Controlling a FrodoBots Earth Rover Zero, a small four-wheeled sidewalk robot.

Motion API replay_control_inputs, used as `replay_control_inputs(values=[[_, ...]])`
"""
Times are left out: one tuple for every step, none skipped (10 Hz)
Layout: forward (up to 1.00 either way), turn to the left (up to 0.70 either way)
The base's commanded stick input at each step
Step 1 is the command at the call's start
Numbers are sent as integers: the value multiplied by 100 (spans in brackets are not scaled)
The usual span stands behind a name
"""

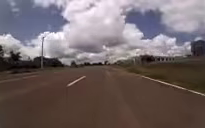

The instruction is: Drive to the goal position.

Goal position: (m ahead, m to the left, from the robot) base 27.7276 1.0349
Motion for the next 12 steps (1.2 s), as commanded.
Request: replay_control_inputs(values=[[100, 0], [100, 0], [100, 0], [100, 0], [100, 0], [100, 0], [100, 0], [100, 0], [100, 0], [100, 0], [100, 0], [100, -17]])
